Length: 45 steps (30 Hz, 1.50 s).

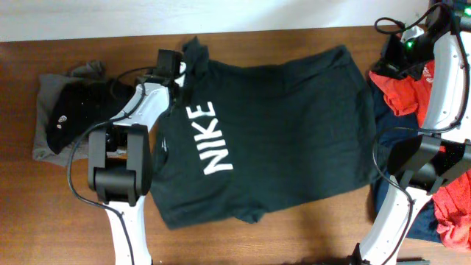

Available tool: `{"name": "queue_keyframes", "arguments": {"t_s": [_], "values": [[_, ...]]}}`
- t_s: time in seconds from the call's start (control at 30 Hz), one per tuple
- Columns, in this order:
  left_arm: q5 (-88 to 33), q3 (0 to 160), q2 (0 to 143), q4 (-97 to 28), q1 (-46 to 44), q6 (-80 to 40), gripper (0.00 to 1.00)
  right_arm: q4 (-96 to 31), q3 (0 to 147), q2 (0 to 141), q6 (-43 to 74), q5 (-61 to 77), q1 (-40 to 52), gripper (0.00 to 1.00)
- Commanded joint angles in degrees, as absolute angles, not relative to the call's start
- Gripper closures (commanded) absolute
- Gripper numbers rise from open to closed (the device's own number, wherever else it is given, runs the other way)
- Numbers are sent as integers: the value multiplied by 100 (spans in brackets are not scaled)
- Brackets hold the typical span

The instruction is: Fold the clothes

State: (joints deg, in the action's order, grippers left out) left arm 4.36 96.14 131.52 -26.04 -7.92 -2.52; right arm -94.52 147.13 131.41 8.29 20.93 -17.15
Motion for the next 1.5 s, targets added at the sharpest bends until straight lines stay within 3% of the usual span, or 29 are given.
{"name": "queue_keyframes", "arguments": {"t_s": [0.0, 0.13, 0.23, 0.33, 0.37, 0.4, 0.57, 0.77, 1.0, 1.13, 1.3, 1.47], "values": [[126, 9555, 13769, -2108, -342, -711, 99, -9539, 14807, 12980, 768, 2161, -1638, 84], [-738, 10379, 13769, -1874, -49, -727, 98, -9566, 14807, 12980, 709, 2049, -1452, 79], [-840, 11360, 13769, -2416, 21, -659, 95, -9583, 14772, 12991, 436, 1872, -1238, 73], [-840, 12503, 13767, -3474, 56, -554, 73, -9590, 14584, 12993, 679, 1540, -1175, 69], [-840, 12978, 13767, -3957, 56, -458, 63, -9579, 14466, 12993, 742, 1485, -1186, 68], [-838, 13472, 13767, -4458, 56, -322, 44, -9577, 14385, 12993, 755, 1479, -1212, 68], [-836, 15554, 13762, -6652, 56, 117, 32, -9734, 14337, 12903, 622, 1498, -1245, 66], [-816, 18033, 13745, -9430, 56, 95, 7, -9734, 14337, 12210, 646, 1741, -1288, 64], [-2123, 17530, 12372, -9671, -3, -40, 8, -9732, 14337, 11087, 642, 1728, -1326, 51], [-1278, 16531, 11349, -9671, -329, -40, 8, -9732, 14337, 10807, 617, 1728, -1326, 46], [565, 13694, 9537, -9671, -913, -493, 8, -9717, 14337, 10794, 620, 1730, -1326, 46], [543, 9504, 7968, -9360, -923, -2097, 7, -9690, 14337, 10794, 620, 1730, -1326, 46]]}}
